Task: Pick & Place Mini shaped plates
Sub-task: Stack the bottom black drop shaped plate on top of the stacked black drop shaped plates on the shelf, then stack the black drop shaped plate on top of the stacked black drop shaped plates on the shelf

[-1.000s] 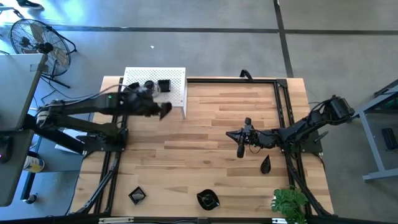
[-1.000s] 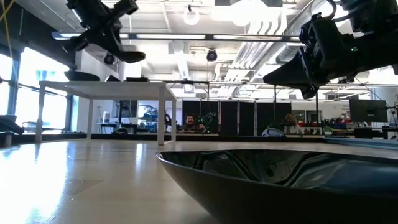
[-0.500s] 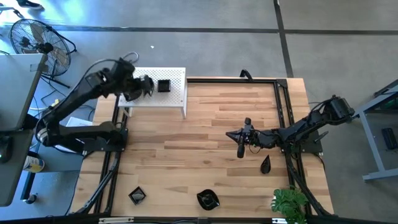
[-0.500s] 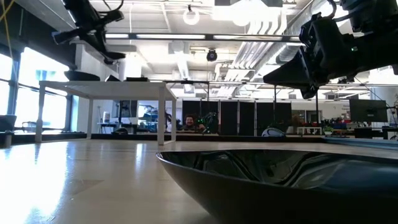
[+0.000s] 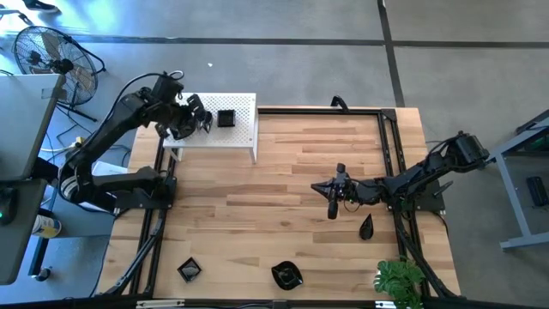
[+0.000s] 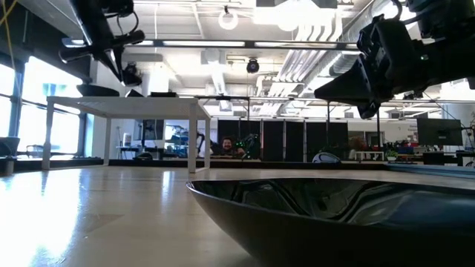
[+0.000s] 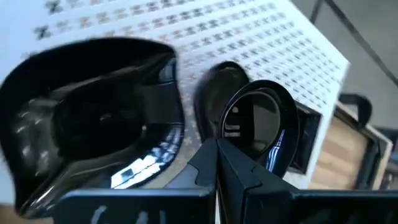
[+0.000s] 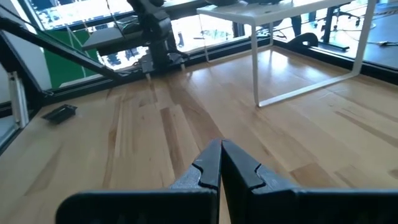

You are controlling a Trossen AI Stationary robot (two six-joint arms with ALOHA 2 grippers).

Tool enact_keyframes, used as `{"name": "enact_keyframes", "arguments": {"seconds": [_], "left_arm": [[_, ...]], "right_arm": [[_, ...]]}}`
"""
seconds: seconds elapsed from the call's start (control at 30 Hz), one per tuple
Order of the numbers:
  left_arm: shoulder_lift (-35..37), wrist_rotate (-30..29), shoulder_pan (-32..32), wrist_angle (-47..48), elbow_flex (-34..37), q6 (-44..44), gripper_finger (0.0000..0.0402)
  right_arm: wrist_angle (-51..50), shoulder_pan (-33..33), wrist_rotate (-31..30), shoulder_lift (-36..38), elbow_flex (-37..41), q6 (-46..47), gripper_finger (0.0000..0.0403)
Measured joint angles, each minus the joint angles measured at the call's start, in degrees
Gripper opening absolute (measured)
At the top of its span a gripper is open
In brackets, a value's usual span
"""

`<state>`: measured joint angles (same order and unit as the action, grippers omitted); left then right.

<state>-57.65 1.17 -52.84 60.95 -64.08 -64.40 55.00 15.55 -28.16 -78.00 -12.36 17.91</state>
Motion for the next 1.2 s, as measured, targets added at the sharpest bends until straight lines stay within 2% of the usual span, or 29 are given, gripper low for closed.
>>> {"name": "enact_keyframes", "arguments": {"seconds": [0.13,0.33,0.63,0.9,1.0,1.2], "left_arm": [[-0.3,-2.5,2.2,1.3,0.1,-6.4,0.0000],[-3.1,-9.5,7.2,-0.4,0.1,-14.1,0.0000],[-8.9,-11.0,7.5,-1.4,0.1,-15.5,0.0001],[-9.9,-11.0,7.5,-1.4,0.1,-16.1,0.0003],[-9.9,-10.8,7.5,-1.2,0.1,-16.0,0.0018],[-9.0,-10.8,7.5,-0.6,-0.5,-15.4,0.0074]], "right_arm": [[0.0,0.0,1.3,0.0,0.0,0.0,0.0000],[0.1,0.0,2.2,0.0,0.0,0.0,0.0000],[0.1,0.0,2.5,0.0,0.0,0.0,0.0000],[0.1,0.0,2.5,0.0,0.0,-0.4,0.0000],[0.1,0.0,2.4,0.0,0.0,-0.4,0.0000],[0.1,0.0,2.4,0.0,0.0,-0.3,0.0000]]}}
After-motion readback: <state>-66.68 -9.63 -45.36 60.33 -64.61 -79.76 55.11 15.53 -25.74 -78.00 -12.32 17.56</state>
